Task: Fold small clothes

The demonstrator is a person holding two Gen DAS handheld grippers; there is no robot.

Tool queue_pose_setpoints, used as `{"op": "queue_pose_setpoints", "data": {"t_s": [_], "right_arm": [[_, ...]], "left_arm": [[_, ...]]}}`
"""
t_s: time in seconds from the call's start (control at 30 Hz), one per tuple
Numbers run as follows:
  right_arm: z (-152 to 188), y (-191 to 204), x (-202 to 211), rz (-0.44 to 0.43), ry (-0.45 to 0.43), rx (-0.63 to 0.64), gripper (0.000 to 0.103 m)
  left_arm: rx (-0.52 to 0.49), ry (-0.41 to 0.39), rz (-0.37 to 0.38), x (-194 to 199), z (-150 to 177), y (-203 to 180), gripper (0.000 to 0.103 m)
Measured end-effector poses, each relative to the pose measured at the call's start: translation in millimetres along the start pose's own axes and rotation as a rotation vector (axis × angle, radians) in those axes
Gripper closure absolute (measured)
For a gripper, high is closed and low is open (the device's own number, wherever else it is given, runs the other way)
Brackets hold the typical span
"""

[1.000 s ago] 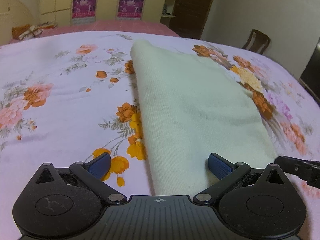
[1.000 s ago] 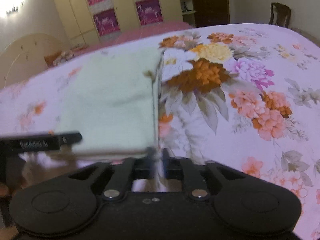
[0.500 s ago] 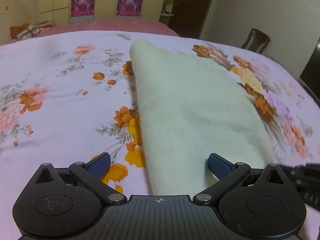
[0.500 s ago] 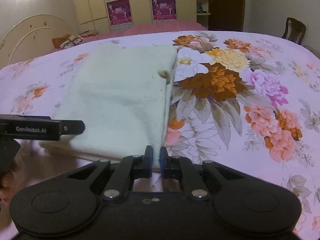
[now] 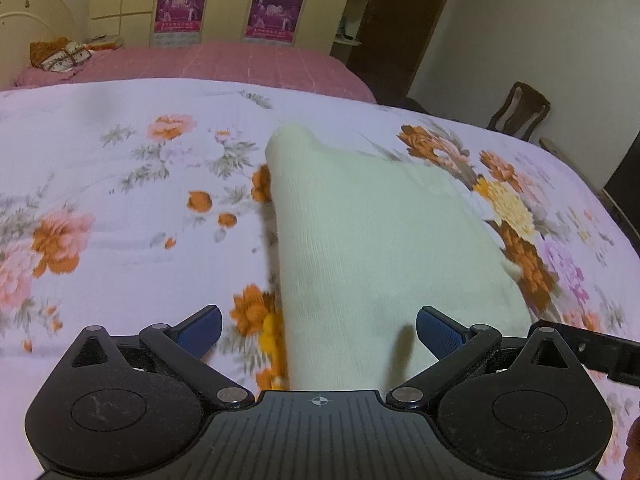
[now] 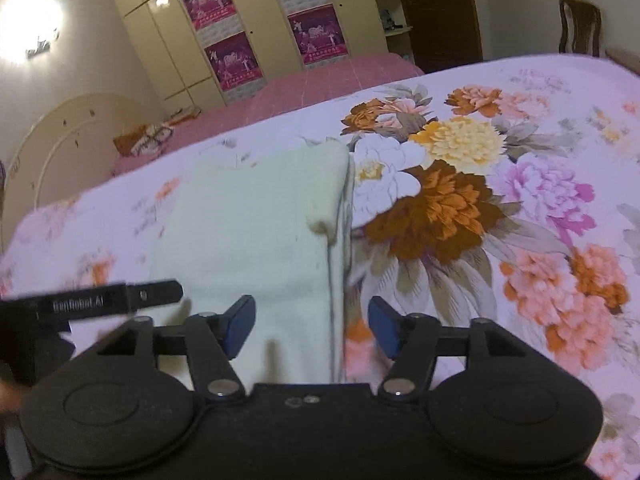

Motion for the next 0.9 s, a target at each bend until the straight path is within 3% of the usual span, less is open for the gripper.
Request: {"op": "queue_pose_setpoints", "data": {"t_s": [0.13, 0.33, 0.5, 0.53, 0.57, 0.6, 0.67, 0.73, 0.8, 0.9], "right_arm": [[-13.5, -5.6, -21.4, -0.028, 0.019, -0.033, 0.033], [-31.1, -22.5, -60.8, -0.077, 0.056, -0.116, 0.033], [-30.9, -35.8, -82.4, -0.167, 0.083, -0.207, 0.043], [-31.3, -35.9, -84.7, -0.176, 0.083, -0.203, 0.044], [-32.0, -35.6, -86.5, -0.186, 0.087, -0.199, 0.048], [-32.5, -36.1, -87.3, -0.207, 0.097, -0.211, 0.063], [-32.6, -35.5, -83.6, -0.224, 0.093, -0.217, 0.068], [-32.3, -33.5, -84.0, -0.207, 0.082, -0.178, 0.066], [-31.9, -37.0, -91.4, -0.22, 0.088, -0.213, 0.056], [-35.2, -30.4, -93.6, -0.199, 0.079, -0.192, 0.06]], "left_arm": [[0.022, 0.017, 0.003, -19.9, -11.6, 5.4, 0.001], [0.085, 0.035, 0.083, -42.2, -16.6, 7.3, 0.001], [0.092, 0.035, 0.13, -47.6, -16.3, 1.8, 0.002], [0.108, 0.036, 0.15, -46.4, -16.4, 0.6, 0.026], [0.124, 0.044, 0.173, -44.8, -16.9, -0.8, 0.03], [0.134, 0.037, 0.167, -41.6, -17.3, -2.9, 0.031], [0.126, 0.025, 0.167, -40.5, -17.0, -5.4, 0.033], [0.14, 0.039, 0.172, -48.8, -15.9, -0.9, 0.033], [0.14, 0.034, 0.169, -52.8, -18.2, -1.2, 0.033], [0.124, 0.034, 0.15, -52.7, -20.3, -6.7, 0.034]]}}
Point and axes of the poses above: each gripper's, at about its wrist camera, not at the fingertips, and x roughly against the way its jaws point, y to its left, z to its underside, the point moved 1 cm from there along -x, roughly the way its jaws point, and after that the axes turned 2 degrees about -z, right-handed, at the moved point
